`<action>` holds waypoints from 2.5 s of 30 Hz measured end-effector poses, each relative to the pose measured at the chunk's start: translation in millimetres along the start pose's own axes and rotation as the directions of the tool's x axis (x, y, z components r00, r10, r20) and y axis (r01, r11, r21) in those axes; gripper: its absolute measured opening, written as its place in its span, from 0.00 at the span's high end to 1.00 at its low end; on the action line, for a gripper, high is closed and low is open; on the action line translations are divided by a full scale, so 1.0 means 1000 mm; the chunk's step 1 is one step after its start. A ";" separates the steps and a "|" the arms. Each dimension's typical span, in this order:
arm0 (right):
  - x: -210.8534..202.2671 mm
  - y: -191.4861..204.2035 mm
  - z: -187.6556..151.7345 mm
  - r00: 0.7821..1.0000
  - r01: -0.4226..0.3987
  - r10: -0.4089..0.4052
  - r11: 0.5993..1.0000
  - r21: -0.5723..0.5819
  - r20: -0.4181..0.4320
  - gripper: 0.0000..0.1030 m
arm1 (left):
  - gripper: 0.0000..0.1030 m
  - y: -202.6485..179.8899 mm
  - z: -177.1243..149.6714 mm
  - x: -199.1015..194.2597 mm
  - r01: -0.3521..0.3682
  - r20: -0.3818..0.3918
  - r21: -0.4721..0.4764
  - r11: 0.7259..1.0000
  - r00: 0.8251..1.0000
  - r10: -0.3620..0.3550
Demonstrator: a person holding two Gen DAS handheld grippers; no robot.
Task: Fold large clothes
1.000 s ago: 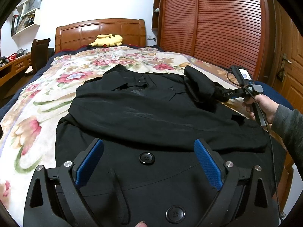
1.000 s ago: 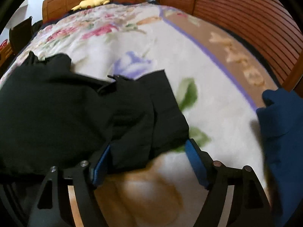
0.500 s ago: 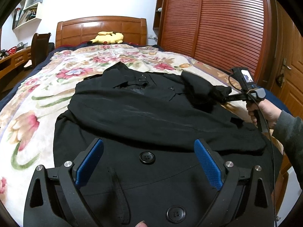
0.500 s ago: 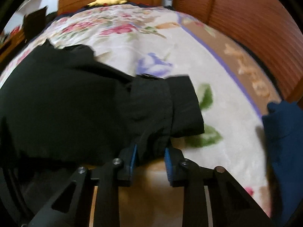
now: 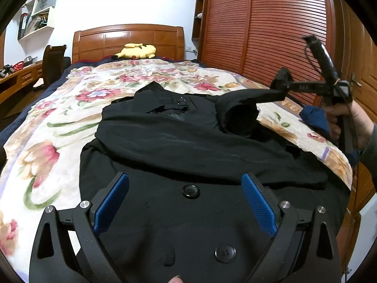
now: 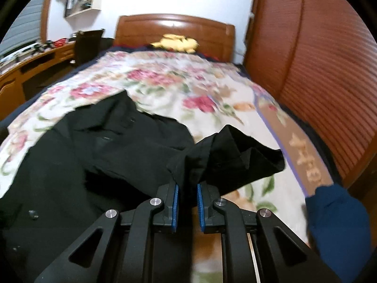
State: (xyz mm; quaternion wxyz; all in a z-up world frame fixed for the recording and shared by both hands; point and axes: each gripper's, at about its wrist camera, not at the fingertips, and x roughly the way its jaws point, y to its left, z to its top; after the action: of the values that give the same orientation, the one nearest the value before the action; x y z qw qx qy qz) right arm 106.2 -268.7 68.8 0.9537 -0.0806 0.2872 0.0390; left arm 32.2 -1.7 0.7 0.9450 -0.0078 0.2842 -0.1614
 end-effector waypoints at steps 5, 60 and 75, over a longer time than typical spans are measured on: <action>-0.035 0.030 -0.001 0.998 -0.040 0.043 0.997 -0.068 0.037 0.88 | 0.06 0.005 -0.003 -0.010 -0.019 0.003 -0.001 1.000 1.000 0.019; -0.109 0.075 -0.065 0.937 -0.316 0.343 0.914 -0.254 0.069 0.88 | 0.06 0.059 -0.036 -0.091 -0.134 0.035 -0.105 0.985 0.990 0.138; -0.087 0.110 -0.081 0.929 -0.362 0.369 0.892 -0.270 -0.024 0.74 | 0.06 0.079 -0.043 -0.097 -0.164 0.023 -0.114 0.980 0.986 0.167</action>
State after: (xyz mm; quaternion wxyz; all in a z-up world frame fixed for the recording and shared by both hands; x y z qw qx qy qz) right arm -23.0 -177.4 36.3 0.9133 -0.1539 0.2758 0.2573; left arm -43.4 106.7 7.8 0.9578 -0.0398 0.2769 -0.0658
